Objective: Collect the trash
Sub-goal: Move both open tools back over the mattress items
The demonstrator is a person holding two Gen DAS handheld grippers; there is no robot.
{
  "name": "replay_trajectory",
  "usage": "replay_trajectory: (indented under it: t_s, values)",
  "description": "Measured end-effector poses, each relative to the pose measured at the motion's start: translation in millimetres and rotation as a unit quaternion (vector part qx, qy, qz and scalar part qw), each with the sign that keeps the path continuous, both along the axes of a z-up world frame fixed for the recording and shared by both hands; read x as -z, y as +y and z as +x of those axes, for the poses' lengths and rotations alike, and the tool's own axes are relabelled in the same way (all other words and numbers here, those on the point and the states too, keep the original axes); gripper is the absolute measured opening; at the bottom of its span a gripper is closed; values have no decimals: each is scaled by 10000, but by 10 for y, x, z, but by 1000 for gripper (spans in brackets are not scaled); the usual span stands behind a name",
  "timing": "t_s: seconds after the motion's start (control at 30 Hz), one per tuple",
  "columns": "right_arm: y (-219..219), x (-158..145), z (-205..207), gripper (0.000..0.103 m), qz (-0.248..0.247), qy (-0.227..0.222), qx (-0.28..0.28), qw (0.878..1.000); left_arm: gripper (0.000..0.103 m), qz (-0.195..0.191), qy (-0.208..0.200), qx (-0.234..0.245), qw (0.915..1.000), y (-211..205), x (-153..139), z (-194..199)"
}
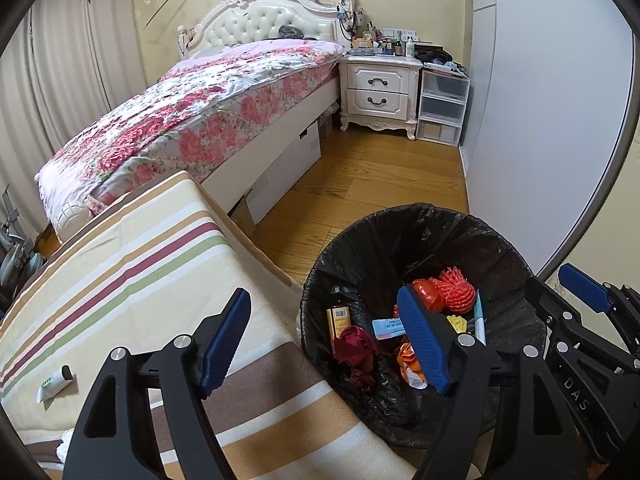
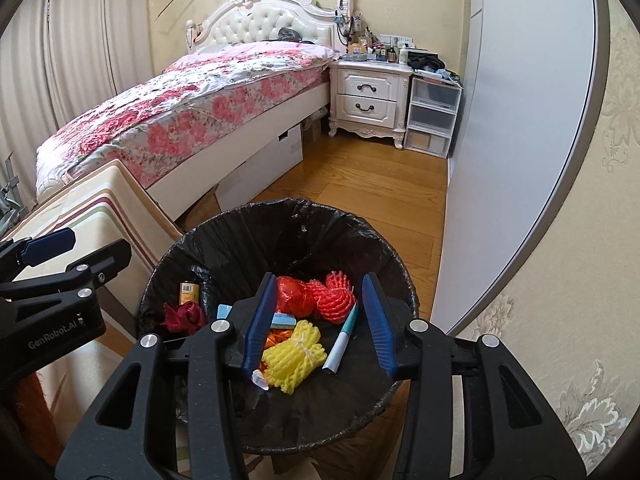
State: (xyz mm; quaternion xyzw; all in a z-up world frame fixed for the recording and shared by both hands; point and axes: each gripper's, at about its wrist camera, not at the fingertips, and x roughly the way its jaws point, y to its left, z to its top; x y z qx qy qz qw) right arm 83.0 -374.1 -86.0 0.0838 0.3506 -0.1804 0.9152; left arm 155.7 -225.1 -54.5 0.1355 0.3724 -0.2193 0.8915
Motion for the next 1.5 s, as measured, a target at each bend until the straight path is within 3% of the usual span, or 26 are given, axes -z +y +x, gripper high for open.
replay_trajectory:
  t_s: [0.3, 0.83, 1.5]
  values:
    - [242, -51, -62, 45, 43, -18, -291, 9996, 75, -3, -87, -179, 9998, 292, -88, -151]
    - [1055, -162, -154, 47, 64, -9, -1208, 9927, 75, -200, -98, -957, 9952, 1297, -240, -438]
    - [2188, -229, -163, 49, -163, 142, -2458, 9691, 76, -284, 86, -2244, 9741, 2654, -41, -649]
